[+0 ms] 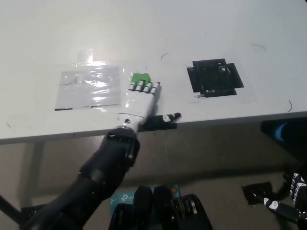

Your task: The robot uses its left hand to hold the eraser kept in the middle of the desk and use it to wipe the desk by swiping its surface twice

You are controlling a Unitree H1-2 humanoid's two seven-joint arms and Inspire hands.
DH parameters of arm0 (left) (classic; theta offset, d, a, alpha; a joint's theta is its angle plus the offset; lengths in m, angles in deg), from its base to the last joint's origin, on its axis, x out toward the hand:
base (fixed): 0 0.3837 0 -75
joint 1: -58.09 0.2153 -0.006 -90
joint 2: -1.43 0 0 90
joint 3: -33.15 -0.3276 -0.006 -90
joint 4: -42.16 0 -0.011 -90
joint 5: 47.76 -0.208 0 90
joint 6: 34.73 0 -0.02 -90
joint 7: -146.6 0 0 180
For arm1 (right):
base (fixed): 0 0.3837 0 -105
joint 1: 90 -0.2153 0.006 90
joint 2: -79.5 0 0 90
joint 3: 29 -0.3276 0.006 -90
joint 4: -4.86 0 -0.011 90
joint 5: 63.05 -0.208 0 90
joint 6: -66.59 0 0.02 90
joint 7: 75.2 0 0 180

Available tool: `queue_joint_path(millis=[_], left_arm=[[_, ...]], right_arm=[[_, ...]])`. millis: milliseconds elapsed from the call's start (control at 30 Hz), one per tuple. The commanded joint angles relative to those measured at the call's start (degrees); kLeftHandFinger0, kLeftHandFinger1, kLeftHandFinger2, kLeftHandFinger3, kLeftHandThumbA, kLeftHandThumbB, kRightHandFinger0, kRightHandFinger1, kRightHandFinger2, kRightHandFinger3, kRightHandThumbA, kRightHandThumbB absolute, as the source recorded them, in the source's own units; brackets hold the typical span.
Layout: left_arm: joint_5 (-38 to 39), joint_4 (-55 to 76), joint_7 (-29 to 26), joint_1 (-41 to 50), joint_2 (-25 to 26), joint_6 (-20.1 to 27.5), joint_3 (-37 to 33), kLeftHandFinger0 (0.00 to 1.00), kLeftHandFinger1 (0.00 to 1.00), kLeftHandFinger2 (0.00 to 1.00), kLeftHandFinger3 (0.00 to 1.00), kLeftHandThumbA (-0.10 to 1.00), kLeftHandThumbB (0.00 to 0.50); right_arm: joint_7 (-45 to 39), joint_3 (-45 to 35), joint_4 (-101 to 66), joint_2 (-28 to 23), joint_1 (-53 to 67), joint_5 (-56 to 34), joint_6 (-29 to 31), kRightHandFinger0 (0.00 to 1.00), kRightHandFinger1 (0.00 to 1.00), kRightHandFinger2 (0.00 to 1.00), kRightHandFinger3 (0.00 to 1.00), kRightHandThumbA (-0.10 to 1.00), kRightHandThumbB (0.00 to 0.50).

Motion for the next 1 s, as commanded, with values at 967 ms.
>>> queue_joint_path(millis=[967], left_arm=[[11.6, -4.2, 7.1, 15.2, 11.5, 2.3, 15.0, 1.00, 1.00, 1.00, 1.00, 1.00, 0.478]], right_arm=[[1.2, -4.0, -1.9, -0.1, 2.0, -1.1, 3.2, 1.00, 1.00, 1.00, 1.00, 1.00, 0.426]])
